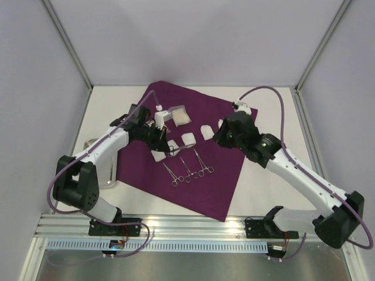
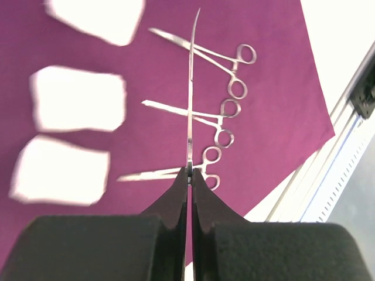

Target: Prepare the surgical pack

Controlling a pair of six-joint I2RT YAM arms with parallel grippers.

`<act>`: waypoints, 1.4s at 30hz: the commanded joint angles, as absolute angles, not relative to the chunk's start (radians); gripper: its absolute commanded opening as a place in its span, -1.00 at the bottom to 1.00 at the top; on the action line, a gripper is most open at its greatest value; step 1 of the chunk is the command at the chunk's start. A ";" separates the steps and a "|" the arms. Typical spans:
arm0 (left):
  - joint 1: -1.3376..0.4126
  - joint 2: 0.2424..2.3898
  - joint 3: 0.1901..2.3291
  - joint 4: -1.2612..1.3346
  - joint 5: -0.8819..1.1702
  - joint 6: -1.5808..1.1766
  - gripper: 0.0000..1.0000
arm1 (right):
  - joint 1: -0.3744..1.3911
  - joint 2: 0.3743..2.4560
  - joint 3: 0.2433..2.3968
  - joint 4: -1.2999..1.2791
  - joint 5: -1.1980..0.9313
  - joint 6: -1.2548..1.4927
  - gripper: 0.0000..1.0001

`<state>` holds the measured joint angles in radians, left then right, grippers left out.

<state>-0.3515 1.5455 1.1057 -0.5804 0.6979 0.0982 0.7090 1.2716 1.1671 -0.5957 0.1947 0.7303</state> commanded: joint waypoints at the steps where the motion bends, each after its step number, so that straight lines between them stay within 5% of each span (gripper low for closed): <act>1: -0.293 1.444 1.097 -0.636 0.735 0.120 -1.00 | 0.686 1.148 1.086 -0.624 0.147 0.646 -0.86; 25: 0.661 1.264 0.977 -0.940 0.945 0.313 -1.00 | 0.686 1.063 0.805 -0.426 0.017 0.563 -0.88; 42: 0.844 1.345 1.029 -1.130 0.896 0.486 -1.00 | 0.686 1.147 0.755 -0.322 -0.051 0.600 -0.93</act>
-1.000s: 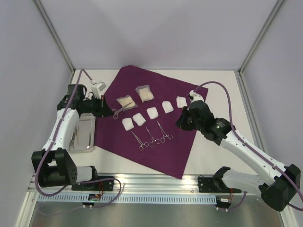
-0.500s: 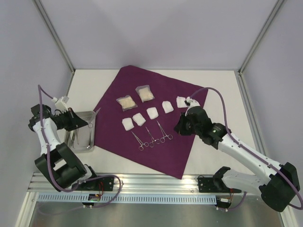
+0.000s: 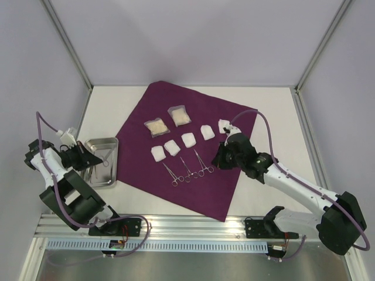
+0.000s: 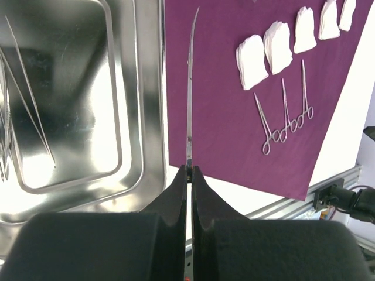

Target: Prepare the surgical pack

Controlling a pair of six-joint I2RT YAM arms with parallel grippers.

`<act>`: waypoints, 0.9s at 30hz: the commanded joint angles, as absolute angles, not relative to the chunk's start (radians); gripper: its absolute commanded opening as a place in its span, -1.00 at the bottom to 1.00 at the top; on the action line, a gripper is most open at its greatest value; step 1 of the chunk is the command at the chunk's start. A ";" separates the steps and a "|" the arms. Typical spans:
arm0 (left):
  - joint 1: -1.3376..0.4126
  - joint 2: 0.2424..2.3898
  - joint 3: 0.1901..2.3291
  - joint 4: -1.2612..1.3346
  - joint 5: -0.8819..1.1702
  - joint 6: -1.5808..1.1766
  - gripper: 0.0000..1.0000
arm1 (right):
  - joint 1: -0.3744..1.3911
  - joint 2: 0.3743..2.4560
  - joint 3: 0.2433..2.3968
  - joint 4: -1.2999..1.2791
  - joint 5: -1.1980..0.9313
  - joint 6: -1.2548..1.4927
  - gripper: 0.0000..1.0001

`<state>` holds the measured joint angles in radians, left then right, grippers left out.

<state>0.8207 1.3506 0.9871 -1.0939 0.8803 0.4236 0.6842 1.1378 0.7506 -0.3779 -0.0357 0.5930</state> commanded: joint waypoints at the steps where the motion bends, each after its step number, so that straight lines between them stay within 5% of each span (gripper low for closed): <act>1: 0.850 1.351 1.031 -1.134 0.899 0.489 -1.00 | 0.686 1.150 0.756 -0.322 -0.051 0.601 -0.94; 27: 0.977 1.431 1.066 -1.092 0.937 0.453 -1.00 | 0.686 1.173 0.836 -0.373 -0.040 0.635 -0.99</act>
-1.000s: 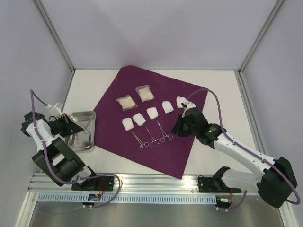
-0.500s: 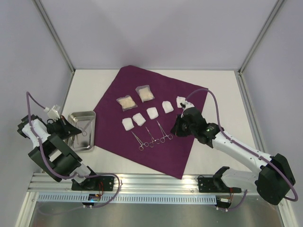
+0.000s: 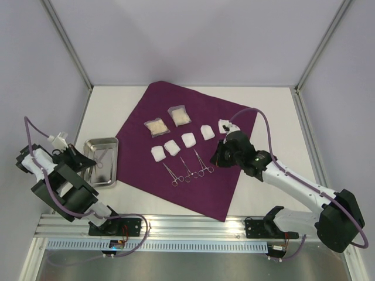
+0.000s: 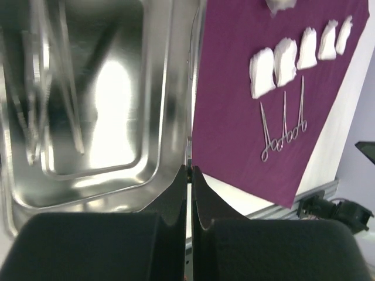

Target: Prepare the surgical pack

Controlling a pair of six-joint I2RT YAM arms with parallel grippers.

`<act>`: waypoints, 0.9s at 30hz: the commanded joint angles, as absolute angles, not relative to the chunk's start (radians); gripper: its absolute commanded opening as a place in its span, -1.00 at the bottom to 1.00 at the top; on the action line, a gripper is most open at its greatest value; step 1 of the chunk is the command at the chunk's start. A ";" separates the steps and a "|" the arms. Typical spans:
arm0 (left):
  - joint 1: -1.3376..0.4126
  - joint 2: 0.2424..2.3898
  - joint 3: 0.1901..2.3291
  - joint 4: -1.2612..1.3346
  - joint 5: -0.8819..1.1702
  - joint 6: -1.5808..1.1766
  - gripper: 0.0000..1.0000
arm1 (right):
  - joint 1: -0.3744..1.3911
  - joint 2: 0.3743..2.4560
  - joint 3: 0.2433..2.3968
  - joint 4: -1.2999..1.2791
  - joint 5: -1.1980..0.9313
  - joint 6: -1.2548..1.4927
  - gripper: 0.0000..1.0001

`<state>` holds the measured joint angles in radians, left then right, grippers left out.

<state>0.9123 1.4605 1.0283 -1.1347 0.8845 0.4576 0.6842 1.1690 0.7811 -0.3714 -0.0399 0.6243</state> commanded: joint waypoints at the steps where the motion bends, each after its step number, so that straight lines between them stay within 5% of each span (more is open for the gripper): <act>1: 0.991 1.428 1.063 -1.085 0.937 0.453 -1.00 | 0.686 1.178 0.844 -0.386 -0.037 0.631 -0.99; 27: 1.005 1.670 0.974 -0.893 0.816 0.535 -1.00 | 0.698 1.298 0.988 -0.445 -0.035 0.650 -0.99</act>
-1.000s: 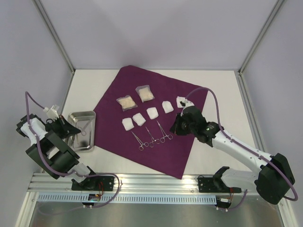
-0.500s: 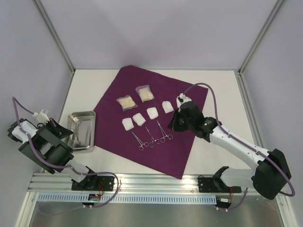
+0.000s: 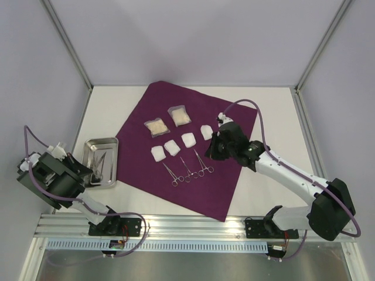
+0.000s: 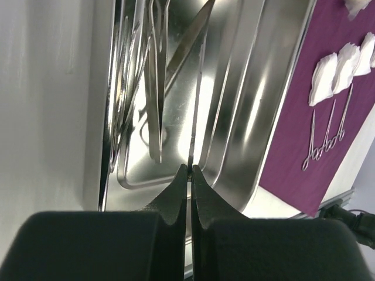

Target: Prepare the surgical pack

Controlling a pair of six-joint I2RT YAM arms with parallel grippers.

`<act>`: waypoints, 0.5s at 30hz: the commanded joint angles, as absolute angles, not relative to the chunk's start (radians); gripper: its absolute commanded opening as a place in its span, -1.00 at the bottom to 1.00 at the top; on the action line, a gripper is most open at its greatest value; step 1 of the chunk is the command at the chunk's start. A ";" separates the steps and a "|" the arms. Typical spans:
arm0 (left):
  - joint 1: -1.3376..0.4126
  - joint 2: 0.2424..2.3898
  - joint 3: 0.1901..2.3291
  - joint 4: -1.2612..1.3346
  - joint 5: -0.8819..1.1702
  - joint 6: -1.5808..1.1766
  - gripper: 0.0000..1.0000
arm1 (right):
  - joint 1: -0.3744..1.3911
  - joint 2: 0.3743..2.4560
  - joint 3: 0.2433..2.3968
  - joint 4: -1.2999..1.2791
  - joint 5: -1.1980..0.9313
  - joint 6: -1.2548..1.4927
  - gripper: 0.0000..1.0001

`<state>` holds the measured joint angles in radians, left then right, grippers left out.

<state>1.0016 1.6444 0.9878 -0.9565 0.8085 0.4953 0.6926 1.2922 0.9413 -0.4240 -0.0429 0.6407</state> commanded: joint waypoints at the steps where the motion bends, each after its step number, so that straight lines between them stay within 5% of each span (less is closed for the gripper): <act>1: 1.005 1.684 0.976 -0.890 0.819 0.537 -1.00 | 0.698 1.298 0.991 -0.448 -0.035 0.649 -0.99; 7: 1.005 1.695 0.979 -0.899 0.836 0.551 -0.99 | 0.698 1.301 0.991 -0.459 -0.014 0.641 -0.99; 15: 1.005 1.701 0.965 -0.968 0.770 0.655 -0.61 | 0.698 1.302 1.002 -0.472 -0.003 0.620 -0.99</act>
<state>1.0008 1.6981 0.9691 -0.9497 0.7818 0.5678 0.6926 1.3048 0.9562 -0.4625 -0.0250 0.6384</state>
